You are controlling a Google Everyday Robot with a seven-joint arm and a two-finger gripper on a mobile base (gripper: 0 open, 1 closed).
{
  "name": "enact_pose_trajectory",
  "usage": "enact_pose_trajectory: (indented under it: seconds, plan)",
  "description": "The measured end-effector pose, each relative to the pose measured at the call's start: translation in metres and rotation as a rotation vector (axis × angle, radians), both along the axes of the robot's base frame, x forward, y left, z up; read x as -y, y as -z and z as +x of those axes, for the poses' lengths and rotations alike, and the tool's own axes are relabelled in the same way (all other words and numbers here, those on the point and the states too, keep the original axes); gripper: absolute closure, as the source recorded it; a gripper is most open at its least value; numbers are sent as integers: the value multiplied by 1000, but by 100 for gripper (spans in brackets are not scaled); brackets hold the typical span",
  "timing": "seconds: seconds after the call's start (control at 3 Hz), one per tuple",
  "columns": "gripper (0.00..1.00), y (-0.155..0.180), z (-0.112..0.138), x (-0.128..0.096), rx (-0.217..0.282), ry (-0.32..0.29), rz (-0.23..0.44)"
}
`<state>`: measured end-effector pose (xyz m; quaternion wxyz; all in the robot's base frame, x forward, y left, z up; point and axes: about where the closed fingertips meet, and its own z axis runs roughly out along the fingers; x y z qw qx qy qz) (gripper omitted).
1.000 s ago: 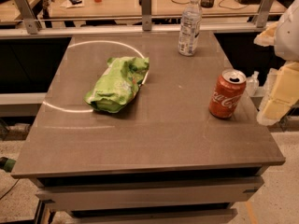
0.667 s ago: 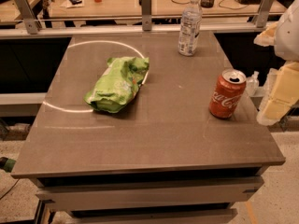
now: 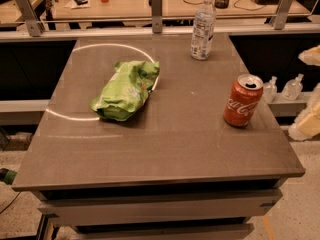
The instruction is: Move coke can near blue plastic bottle
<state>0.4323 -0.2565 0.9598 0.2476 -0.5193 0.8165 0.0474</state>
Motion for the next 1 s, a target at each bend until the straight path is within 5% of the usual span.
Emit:
enact_pose_trajectory:
  seconds: [0.67, 1.0]
  plan:
    - [0, 39, -27, 25, 160, 243, 319]
    - [0, 57, -19, 33, 233, 325, 443]
